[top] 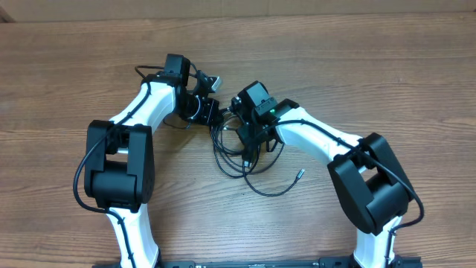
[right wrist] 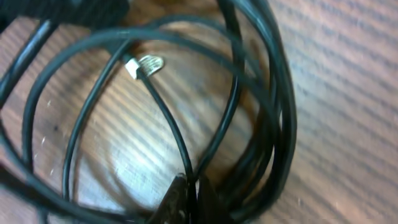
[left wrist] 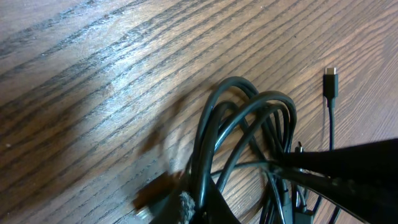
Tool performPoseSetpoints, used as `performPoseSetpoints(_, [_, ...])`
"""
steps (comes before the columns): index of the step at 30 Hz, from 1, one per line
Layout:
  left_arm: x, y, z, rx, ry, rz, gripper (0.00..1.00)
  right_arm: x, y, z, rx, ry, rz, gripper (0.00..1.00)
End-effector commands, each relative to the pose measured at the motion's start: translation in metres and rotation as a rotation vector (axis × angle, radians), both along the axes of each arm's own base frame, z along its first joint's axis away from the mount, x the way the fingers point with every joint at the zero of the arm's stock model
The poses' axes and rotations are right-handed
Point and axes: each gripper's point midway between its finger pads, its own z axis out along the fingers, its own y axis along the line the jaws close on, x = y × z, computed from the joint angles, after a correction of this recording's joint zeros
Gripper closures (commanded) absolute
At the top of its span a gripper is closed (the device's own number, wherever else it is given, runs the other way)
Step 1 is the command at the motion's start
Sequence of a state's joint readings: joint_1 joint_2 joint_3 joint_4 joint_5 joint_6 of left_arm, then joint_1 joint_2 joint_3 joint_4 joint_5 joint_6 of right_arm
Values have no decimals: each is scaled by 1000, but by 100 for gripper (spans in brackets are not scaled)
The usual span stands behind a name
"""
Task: Untangle cables
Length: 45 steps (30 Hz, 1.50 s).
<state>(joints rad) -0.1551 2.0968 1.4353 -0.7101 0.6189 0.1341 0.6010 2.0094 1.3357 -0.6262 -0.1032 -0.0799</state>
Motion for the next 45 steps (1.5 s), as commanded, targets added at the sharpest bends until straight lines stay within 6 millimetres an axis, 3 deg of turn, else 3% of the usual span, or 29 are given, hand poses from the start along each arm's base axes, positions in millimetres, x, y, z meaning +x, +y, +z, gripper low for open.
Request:
performPoseSetpoints(1, [3,-3,2,-27,-10,-14,94,2,4,20,29,-17,0,96])
performPoseSetpoints(6, [3,-3,2,-27,-10,-14,94,-4,-2,19,10,12,-15,96])
performPoseSetpoints(19, [3,-3,2,-27,-10,-14,94,7,-28,28,46,84,-379,96])
performPoseSetpoints(31, [3,-3,2,-27,-10,-14,94,5,-29,66,93,34,-381,96])
performPoseSetpoints(37, [3,-3,2,-27,-10,-14,94,0,-33,65,73,52,-385,96])
performPoseSetpoints(45, [3,-3,2,-27,-10,-14,94,5,-73,60,-88,-13,-584,96])
